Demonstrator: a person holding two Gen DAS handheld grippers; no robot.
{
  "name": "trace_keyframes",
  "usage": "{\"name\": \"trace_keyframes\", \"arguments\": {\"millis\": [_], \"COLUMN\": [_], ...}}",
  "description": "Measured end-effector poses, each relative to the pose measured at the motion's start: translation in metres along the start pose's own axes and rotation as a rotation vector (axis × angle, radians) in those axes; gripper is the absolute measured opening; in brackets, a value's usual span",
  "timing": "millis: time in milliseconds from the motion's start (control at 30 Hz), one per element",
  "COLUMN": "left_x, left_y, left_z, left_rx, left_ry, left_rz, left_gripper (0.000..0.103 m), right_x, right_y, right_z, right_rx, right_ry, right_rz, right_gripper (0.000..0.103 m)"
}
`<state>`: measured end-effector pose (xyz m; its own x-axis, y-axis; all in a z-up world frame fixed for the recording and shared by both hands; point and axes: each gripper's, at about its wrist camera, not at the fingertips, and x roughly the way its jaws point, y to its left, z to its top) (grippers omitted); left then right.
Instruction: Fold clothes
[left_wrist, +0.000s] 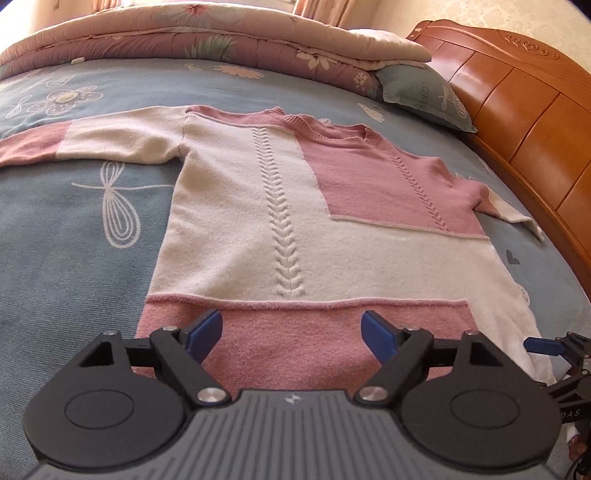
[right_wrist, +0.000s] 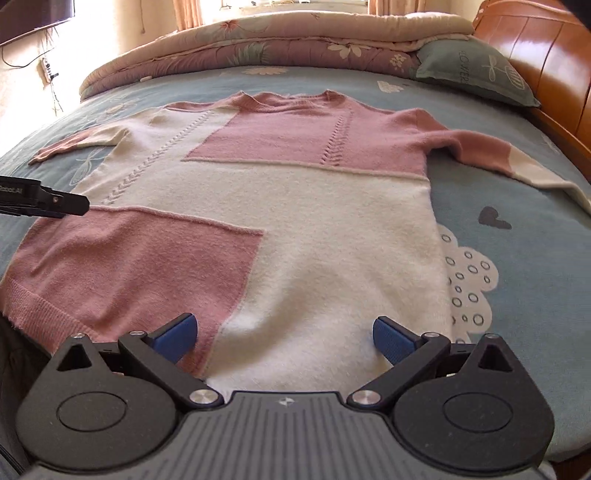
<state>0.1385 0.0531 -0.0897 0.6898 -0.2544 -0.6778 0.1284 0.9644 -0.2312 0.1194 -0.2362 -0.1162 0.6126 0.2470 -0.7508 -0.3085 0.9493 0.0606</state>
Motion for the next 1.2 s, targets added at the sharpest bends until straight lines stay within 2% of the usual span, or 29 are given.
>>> {"name": "trace_keyframes", "arguments": {"millis": [133, 200, 300, 367, 500, 567, 667, 767, 900, 1067, 1200], "left_x": [-0.005, -0.001, 0.006, 0.000, -0.012, -0.013, -0.003, 0.006, 0.005, 0.000, -0.004], "left_y": [-0.036, -0.045, -0.052, -0.056, -0.062, -0.063, -0.064, -0.071, -0.080, -0.073, -0.067], "left_z": [-0.009, -0.016, -0.036, -0.048, -0.049, -0.042, -0.033, -0.039, -0.050, -0.047, -0.043], "left_rx": [0.104, 0.110, 0.093, 0.107, 0.129, 0.128, 0.115, 0.129, 0.172, 0.118, 0.072], "left_ry": [-0.041, -0.020, 0.061, 0.066, 0.097, 0.071, 0.071, 0.100, 0.115, 0.119, 0.123], "left_rz": [-0.061, -0.086, -0.090, -0.081, -0.109, -0.092, -0.083, -0.066, -0.046, -0.057, -0.064], "left_gripper": [0.083, 0.083, 0.083, 0.085, 0.087, 0.087, 0.087, 0.087, 0.090, 0.090, 0.090], "right_x": [-0.002, -0.001, -0.002, -0.003, -0.007, -0.011, -0.022, -0.020, -0.024, -0.024, -0.038], "right_y": [-0.002, -0.001, 0.001, -0.001, -0.002, -0.003, -0.009, -0.015, -0.009, -0.009, -0.025], "right_z": [-0.014, -0.015, -0.018, -0.020, -0.022, -0.019, -0.021, -0.028, -0.042, -0.040, -0.027], "right_rx": [-0.001, 0.009, 0.004, 0.001, -0.006, 0.009, 0.030, 0.024, -0.016, -0.005, 0.108], "right_ry": [-0.053, -0.062, -0.078, -0.091, -0.105, -0.096, -0.126, -0.088, -0.114, -0.109, -0.091], "right_rz": [0.010, -0.004, -0.010, -0.004, 0.003, 0.006, 0.007, -0.005, -0.006, -0.007, 0.097], "right_gripper": [0.103, 0.103, 0.103, 0.103, 0.103, 0.103, 0.103, 0.103, 0.103, 0.103, 0.103]}}
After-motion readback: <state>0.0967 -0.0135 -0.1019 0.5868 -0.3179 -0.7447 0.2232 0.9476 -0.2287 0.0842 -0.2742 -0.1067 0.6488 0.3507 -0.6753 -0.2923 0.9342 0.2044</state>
